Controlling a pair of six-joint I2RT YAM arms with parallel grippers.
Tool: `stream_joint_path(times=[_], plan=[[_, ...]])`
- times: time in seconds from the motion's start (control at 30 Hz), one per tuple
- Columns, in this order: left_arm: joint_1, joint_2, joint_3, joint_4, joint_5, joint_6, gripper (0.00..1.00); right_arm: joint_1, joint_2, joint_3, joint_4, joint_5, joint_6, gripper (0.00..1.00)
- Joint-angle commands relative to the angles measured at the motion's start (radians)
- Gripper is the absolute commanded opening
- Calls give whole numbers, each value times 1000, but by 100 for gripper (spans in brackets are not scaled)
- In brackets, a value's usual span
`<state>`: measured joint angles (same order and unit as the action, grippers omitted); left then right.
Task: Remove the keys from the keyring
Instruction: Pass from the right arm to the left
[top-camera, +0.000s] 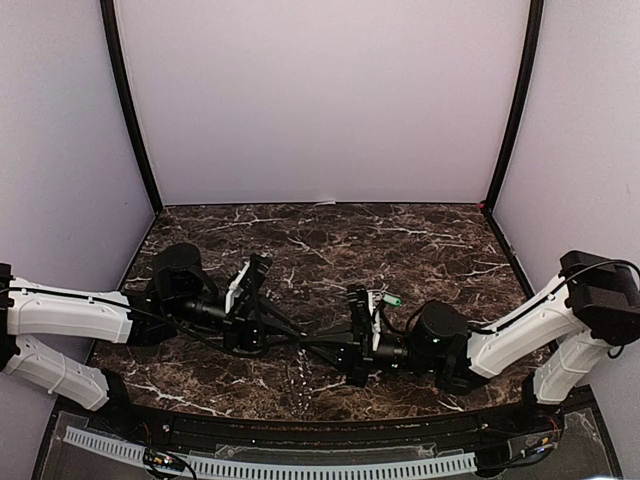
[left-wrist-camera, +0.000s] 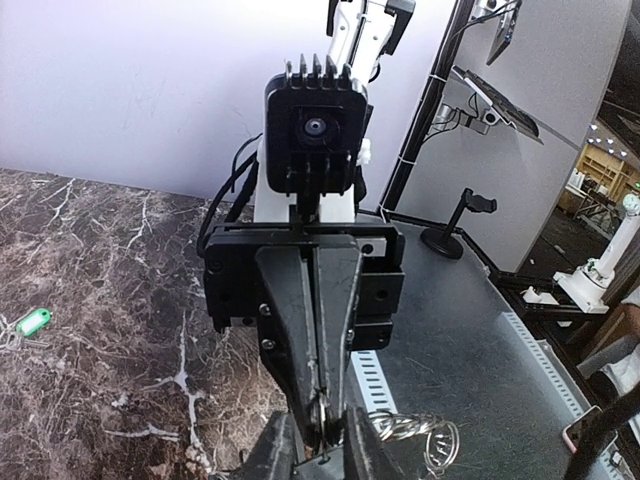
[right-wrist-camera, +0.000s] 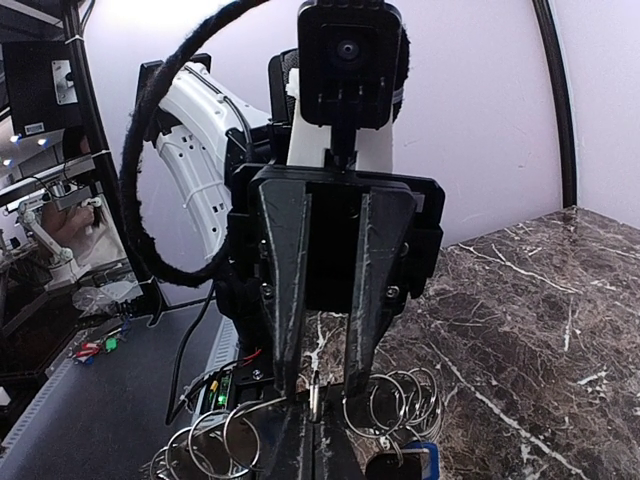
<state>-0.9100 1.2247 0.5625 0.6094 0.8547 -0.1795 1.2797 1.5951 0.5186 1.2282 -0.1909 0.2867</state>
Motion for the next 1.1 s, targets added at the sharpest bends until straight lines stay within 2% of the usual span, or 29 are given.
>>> stream_joint_path(times=[0.0, 0.07, 0.17, 0.43, 0.47, 0.63, 0.73, 0.93, 1.07], plan=[[-10, -1, 18, -29, -3, 28, 17, -13, -3, 30, 100, 3, 16, 0], [-12, -3, 17, -30, -1, 32, 12, -15, -3, 28, 103, 9, 22, 0], [-12, -4, 17, -26, 18, 29, 0, -19, -3, 24, 104, 19, 29, 0], [-14, -3, -2, 51, 40, -42, 0, -29, -3, 16, 90, 16, 28, 0], [-13, -10, -7, 70, 36, -49, 0, -29, -4, 15, 82, 15, 27, 2], [-13, -39, -8, 142, 18, -68, 0, -29, -29, -14, 91, 14, 21, 39], [-10, -39, -3, 166, 26, -86, 0, -30, -59, -34, 84, 20, 14, 50], [8, -40, 6, 208, 65, -137, 0, -31, -113, -108, 93, 64, 31, 54], [26, -44, 10, 211, 79, -154, 0, -13, -117, -125, 60, 105, 28, 49]])
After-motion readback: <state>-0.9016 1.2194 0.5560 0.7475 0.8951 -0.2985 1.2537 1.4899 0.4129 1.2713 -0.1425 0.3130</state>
